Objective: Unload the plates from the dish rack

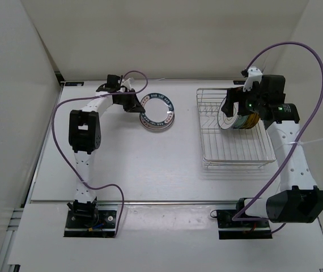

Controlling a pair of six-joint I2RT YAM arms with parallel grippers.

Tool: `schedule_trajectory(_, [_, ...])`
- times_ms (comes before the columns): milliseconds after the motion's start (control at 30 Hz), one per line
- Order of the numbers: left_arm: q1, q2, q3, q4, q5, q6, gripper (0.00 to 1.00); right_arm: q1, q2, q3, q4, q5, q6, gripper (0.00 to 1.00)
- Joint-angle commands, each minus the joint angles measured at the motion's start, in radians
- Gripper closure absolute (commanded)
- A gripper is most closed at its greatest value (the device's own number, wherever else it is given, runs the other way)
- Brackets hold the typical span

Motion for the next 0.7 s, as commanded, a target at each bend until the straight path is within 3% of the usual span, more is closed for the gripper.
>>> schedule_trajectory(0, [-0.012, -0.02, 0.01, 0.007, 0.008, 0.011, 0.89, 0.002, -0.036, -0.007, 0.021, -0.004, -0.005, 0.07])
schedule_trajectory(267, [-0.012, -0.02, -0.003, 0.007, -0.013, 0.011, 0.87, 0.002, -0.054, -0.016, 0.021, -0.013, 0.004, 0.07])
schedule_trajectory(400, [-0.012, -0.02, -0.013, 0.007, -0.022, 0.021, 0.69, 0.002, -0.063, -0.016, 0.021, -0.013, 0.004, 0.07])
schedule_trajectory(667, [-0.022, -0.047, -0.026, -0.031, -0.05, 0.056, 0.46, 0.002, -0.064, -0.016, 0.021, -0.022, 0.004, 0.06])
